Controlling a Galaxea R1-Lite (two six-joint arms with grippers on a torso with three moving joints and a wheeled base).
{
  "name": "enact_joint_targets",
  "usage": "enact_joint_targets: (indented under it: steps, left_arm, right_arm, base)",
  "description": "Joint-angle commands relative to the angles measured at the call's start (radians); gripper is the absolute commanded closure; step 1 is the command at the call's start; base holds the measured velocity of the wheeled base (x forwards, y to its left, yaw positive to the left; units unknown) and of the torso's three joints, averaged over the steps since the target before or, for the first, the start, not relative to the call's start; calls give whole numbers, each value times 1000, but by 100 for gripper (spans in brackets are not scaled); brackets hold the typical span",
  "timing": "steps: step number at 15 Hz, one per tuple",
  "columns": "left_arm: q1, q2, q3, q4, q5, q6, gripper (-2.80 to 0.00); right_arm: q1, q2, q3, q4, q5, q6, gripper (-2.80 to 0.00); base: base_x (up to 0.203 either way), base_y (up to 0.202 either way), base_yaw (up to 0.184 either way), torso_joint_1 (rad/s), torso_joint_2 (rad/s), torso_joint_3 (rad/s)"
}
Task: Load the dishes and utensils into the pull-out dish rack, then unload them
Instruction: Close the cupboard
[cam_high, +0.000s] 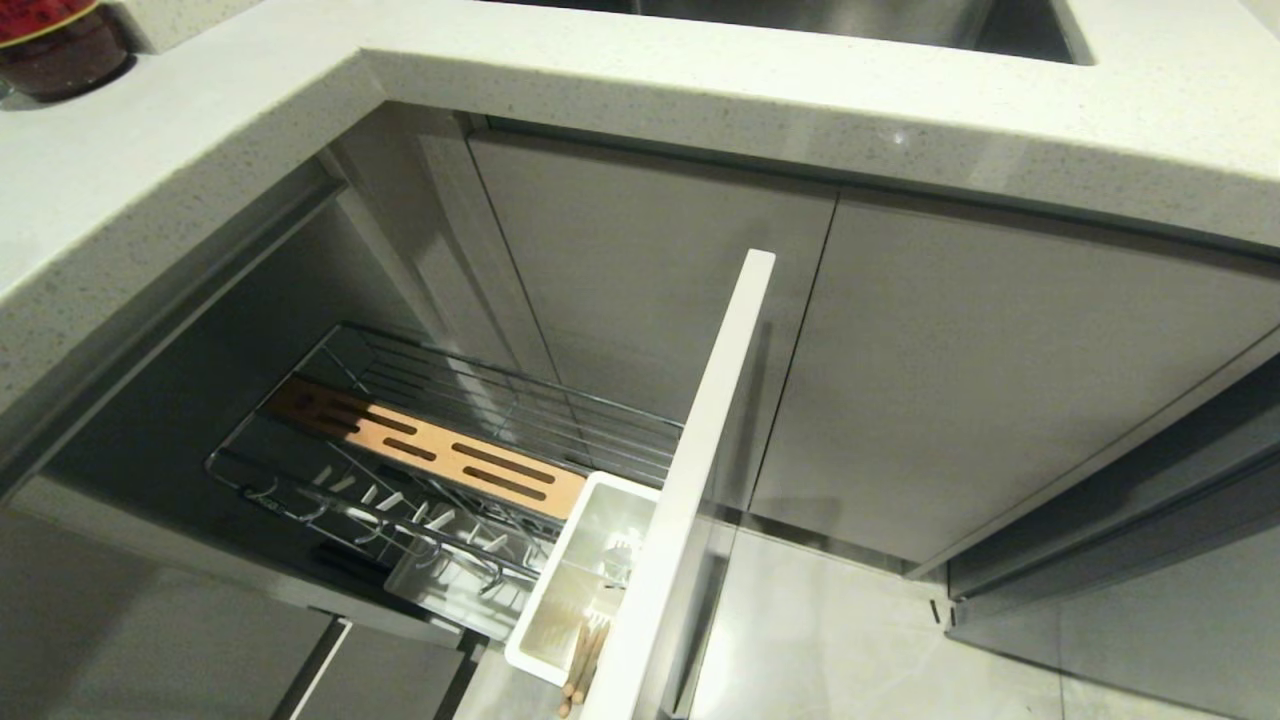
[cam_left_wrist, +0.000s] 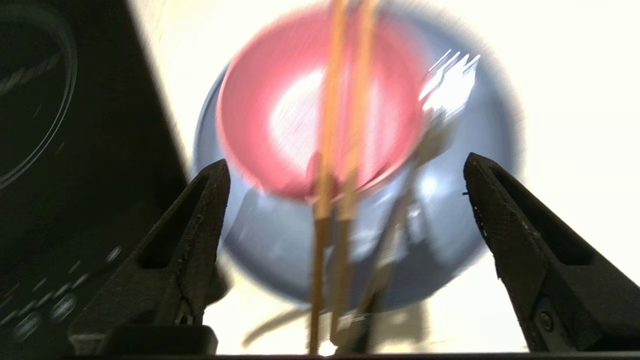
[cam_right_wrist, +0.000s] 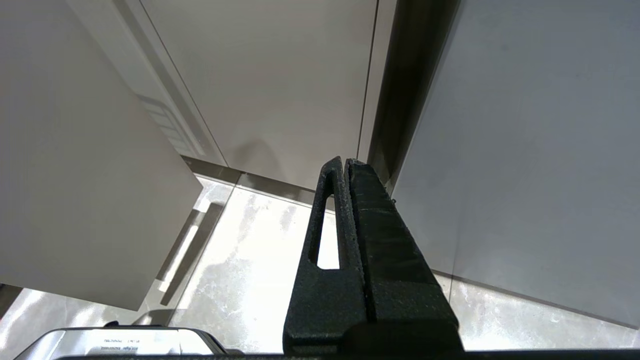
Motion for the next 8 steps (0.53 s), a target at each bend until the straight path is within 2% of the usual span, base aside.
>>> enact_joint_targets:
  steps: [1,3,4,6,8]
  left_arm:
    - [-78,-78,7,-122,2,-34,-280]
    - [-155,-126,35,-278,1,-51,-280]
    - [-197,-148,62,-377,0,-51,0]
    - [-277,-194,115,-518,-22,-48,0]
    - [-308,-233,149,-554,-97,-49,0]
  right_arm:
    - [0,-1,26,-1,0,0,0]
    - [0,-1,26,-1,0,0,0]
    - [0,-1,26,-1,0,0,0]
    - [0,-1,26,-1,0,0,0]
    - [0,-1,26,-1,0,0,0]
  base:
    - [0,0,0,0,0,0]
    - [0,0,0,0,0,0]
    - [0,0,0,0,0,0]
    - [0,0,0,0,0,0]
    - [0,0,0,0,0,0]
